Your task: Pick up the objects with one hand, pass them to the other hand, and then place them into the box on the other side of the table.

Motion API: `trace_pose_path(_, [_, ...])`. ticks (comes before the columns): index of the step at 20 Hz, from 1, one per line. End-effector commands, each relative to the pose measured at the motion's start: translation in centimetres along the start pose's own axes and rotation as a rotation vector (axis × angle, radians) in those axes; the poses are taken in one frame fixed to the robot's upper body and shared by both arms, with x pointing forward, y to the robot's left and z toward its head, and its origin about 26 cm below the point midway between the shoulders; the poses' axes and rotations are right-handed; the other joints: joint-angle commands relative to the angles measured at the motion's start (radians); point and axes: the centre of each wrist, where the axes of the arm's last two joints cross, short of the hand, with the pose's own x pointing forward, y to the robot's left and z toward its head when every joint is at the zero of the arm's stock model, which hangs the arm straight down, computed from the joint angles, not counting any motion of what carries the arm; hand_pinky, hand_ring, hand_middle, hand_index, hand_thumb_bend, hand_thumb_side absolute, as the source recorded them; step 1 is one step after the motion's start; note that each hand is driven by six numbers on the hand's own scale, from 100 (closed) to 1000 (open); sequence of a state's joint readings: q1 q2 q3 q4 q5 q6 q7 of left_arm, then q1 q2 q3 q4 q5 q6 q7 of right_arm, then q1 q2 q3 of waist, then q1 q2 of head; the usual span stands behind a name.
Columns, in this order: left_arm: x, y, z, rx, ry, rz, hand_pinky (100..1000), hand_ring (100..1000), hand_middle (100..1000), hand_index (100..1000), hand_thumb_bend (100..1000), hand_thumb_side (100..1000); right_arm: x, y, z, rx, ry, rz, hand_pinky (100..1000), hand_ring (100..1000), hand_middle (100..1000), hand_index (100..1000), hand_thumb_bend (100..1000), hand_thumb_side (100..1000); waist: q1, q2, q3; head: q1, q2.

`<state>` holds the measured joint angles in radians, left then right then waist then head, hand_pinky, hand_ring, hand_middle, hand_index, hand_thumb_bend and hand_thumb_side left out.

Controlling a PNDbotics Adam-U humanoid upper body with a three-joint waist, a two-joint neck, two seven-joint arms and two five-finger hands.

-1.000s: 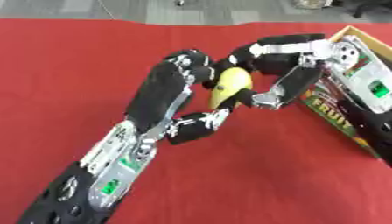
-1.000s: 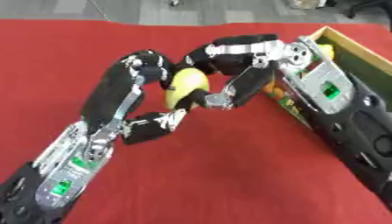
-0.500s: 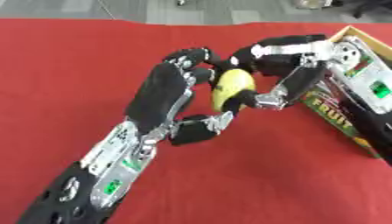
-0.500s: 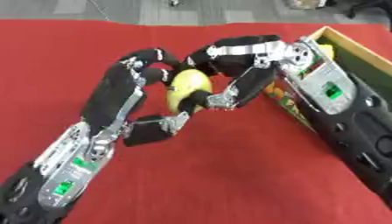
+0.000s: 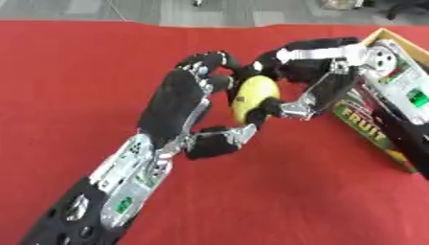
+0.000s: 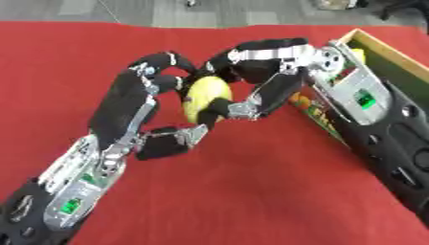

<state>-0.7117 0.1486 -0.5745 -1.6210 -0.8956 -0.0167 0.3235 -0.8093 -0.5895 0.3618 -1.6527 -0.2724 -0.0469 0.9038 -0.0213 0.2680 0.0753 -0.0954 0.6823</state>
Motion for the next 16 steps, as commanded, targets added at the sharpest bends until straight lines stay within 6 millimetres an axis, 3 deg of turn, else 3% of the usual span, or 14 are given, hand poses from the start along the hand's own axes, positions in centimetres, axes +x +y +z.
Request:
trace_pose_path(1, [-0.4,0.6,-0.2,0.049,0.031,-0.016,716,686,615,880,871,401,1.6,-0.5,0.1,0.007,-0.038,0.045,888,1000,636,587,100,222,0.001,-0.015,-0.001,-0.003,-0.013])
trace_pose_path(7, [-0.6,1.1,0.5,0.122,0.057,-0.025,707,687,615,914,884,334,1.5,-0.6,0.6,-0.002,-0.027,0.049,887,1000,636,586,100,221,0.004,-0.016,-0.002,-0.007,-0.011])
trace_pose_path(16, [-1.5,2.3,2.6,0.177,0.077,-0.013,698,677,603,908,891,341,1.5,-1.1,1.7,-0.019,-0.021,0.060,886,1000,633,583,100,220,0.009,-0.020,0.002,-0.030,-0.008])
